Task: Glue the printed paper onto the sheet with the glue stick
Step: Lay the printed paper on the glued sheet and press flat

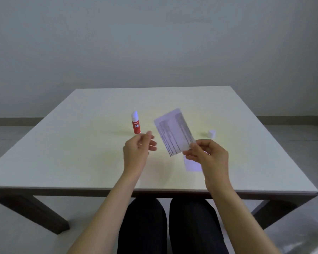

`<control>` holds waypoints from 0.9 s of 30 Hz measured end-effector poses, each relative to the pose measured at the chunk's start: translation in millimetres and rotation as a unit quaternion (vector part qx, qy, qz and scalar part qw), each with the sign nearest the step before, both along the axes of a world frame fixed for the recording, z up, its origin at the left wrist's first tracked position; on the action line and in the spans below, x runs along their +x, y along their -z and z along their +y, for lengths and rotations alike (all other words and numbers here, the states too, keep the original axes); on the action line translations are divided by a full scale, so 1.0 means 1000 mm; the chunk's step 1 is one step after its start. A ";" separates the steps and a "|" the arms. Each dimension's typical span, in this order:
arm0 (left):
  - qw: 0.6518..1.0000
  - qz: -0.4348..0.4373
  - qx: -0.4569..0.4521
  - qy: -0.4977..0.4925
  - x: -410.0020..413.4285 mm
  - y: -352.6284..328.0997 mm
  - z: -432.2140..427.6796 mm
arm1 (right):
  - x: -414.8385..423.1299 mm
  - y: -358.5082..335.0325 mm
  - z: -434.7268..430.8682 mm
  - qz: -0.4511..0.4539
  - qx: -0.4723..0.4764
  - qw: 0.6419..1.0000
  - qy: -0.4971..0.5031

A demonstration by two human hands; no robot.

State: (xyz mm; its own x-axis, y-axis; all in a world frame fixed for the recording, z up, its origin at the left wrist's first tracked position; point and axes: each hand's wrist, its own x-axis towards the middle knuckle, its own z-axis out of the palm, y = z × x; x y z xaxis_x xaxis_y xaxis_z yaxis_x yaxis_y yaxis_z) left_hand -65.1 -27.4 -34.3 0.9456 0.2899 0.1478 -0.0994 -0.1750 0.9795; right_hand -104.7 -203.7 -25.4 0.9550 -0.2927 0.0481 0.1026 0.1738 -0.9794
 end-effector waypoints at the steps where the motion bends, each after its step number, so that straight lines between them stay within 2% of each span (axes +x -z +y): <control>1: 0.998 0.029 -0.031 0.038 -0.003 0.000 -0.007 | 0.000 0.000 -0.005 0.018 0.060 0.998 -0.012; 4: 0.985 0.079 -0.098 0.119 -0.007 -0.002 -0.028 | -0.004 0.006 -0.018 0.047 0.139 0.989 -0.025; 8: 0.984 0.082 -0.079 0.140 -0.009 -0.001 -0.047 | -0.009 0.015 -0.035 0.073 0.121 0.990 -0.011; 13: 0.987 0.104 -0.022 0.123 -0.008 0.006 -0.057 | -0.001 0.017 -0.059 0.108 -0.062 0.992 0.014; 19: 0.985 0.109 0.093 0.097 -0.006 0.019 -0.063 | 0.007 0.029 -0.065 0.140 -0.300 0.943 0.042; 22: 0.980 0.111 0.137 0.092 -0.005 0.022 -0.065 | 0.009 0.031 -0.066 0.138 -0.347 0.927 0.040; 27: 0.978 0.104 0.156 0.086 -0.005 0.023 -0.068 | 0.010 0.029 -0.064 0.130 -0.387 0.912 0.033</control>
